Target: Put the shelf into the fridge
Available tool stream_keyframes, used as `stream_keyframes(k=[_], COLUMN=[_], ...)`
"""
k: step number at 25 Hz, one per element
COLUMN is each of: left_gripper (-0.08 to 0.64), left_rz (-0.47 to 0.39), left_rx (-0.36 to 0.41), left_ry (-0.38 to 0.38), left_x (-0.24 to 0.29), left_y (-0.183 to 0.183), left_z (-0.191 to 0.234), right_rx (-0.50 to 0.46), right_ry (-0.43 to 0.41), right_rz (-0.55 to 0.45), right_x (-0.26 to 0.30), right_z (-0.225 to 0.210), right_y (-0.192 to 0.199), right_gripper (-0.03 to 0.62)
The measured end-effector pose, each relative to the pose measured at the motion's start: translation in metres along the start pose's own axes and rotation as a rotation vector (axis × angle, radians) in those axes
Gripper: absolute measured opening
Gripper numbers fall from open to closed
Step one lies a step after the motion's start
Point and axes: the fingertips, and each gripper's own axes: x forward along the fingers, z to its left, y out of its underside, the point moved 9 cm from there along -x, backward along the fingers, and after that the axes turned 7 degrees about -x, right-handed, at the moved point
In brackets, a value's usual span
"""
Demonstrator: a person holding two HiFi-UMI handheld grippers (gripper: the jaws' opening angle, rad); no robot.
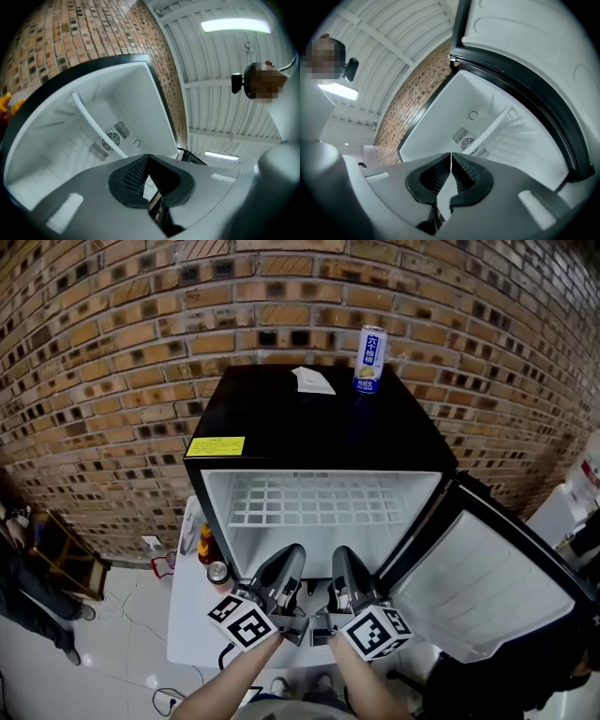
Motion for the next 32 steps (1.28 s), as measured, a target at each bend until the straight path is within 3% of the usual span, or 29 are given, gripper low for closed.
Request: stream_keyframes(k=[7, 13, 20, 32], left_gripper=[0.002, 0.002, 0.002, 0.002], left_rz=[0.041, 0.075, 0.061, 0.027], left_rx=[0.186, 0.32, 0.463, 0.529], left_ry=[0.005, -0.004, -0.057, -0.137], left_x=[-0.018, -0.03, -0.045, -0.087], left_y=[-0.007, -0.005, 0.002, 0.063], left_z=[-0.019, -0.027, -0.052, -0.133], right_rx=[-0.394, -0.562, -0.642, -0.655], right_ry=[-0.036, -0.042, -0.076, -0.14], right_rz=[0.021, 0.038, 0.046, 0.063], right_x=[-0.012, -0.019, -0.04, -0.144], right_z=[0.042, 0.058, 0.072, 0.08], right_y=[0.002, 0.006, 0.002, -0.022], right_gripper=[0.002, 0.001, 0.0, 0.0])
